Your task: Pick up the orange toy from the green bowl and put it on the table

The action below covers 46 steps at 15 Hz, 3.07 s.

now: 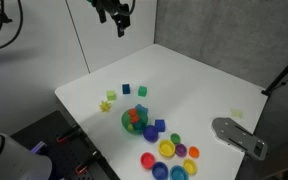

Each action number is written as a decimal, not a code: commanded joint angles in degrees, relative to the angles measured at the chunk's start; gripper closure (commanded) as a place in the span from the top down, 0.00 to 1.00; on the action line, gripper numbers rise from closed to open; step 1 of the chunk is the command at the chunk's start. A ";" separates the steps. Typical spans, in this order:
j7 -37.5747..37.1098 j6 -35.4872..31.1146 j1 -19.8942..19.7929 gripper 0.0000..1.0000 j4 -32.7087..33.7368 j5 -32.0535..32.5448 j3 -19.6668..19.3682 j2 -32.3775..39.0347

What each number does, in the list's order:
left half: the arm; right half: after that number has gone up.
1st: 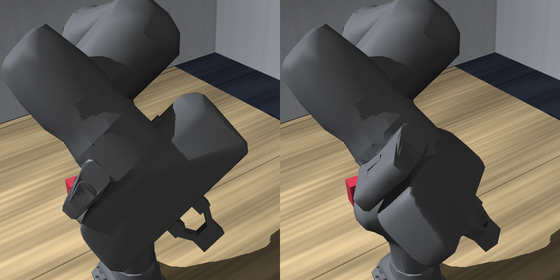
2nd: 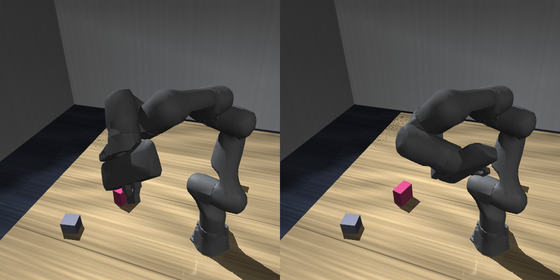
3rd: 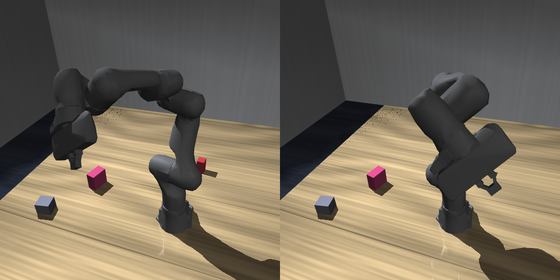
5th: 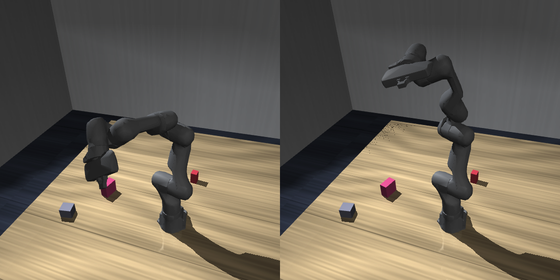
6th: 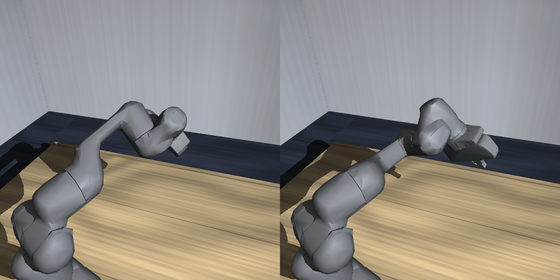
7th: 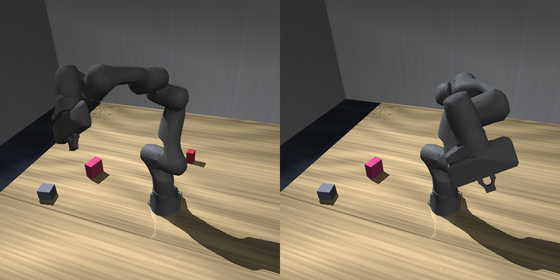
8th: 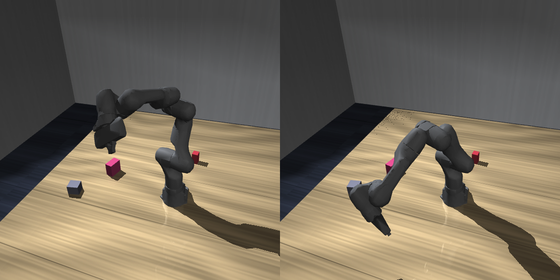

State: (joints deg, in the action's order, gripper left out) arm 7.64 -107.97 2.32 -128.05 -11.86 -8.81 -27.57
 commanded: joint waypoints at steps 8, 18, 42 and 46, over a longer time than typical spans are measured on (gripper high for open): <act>-0.16 -2.29 -1.77 1.00 1.38 -0.36 1.38 3.80; -0.13 -14.57 -3.23 1.00 1.32 -0.30 1.64 18.30; 1.71 -34.37 -6.98 1.00 -2.59 -3.46 5.74 42.41; 1.88 -37.50 -8.27 1.00 -2.81 -5.58 7.64 46.79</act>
State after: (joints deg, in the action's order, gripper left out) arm 7.84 -143.30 -4.13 -130.80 -15.28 -3.01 16.86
